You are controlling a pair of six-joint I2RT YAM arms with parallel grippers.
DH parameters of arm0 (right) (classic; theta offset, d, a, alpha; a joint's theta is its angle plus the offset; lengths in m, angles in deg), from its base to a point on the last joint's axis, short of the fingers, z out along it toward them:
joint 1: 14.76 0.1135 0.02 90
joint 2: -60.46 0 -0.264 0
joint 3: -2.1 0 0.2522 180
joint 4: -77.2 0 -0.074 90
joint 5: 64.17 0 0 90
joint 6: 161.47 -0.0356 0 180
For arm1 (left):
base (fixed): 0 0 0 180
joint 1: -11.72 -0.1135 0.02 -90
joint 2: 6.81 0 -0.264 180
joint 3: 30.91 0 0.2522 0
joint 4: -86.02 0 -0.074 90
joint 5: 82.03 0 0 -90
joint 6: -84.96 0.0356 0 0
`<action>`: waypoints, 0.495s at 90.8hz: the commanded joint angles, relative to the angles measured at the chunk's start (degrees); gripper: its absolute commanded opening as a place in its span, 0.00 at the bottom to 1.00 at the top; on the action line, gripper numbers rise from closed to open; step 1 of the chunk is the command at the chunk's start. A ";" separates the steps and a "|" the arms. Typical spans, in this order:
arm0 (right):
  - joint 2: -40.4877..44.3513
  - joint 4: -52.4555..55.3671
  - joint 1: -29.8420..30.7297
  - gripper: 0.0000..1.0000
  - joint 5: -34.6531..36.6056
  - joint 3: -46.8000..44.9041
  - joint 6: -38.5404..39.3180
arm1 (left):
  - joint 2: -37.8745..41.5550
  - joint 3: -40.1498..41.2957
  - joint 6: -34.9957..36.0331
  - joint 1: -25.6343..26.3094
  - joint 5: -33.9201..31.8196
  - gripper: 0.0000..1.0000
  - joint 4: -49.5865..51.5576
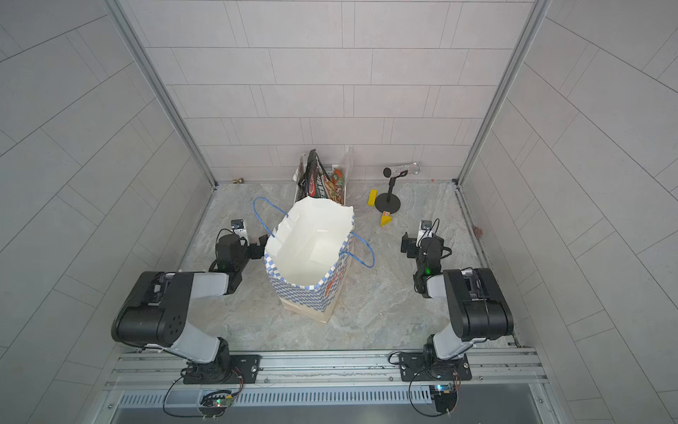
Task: Place the condiment packets inside the bag
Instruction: Pick up the paper bag from the center of the board.
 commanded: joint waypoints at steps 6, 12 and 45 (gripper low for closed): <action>0.73 -0.20 -0.20 1.00 0.60 0.00 -0.50 | 1.05 0.12 0.42 0.02 0.38 1.00 -0.08; 0.75 -0.13 -0.14 1.00 0.55 0.00 -0.48 | 1.06 0.14 0.47 0.02 0.42 1.00 -0.07; 0.74 -0.20 -0.16 1.00 0.53 0.00 -0.47 | 1.04 0.12 0.42 -0.25 1.02 1.00 -0.08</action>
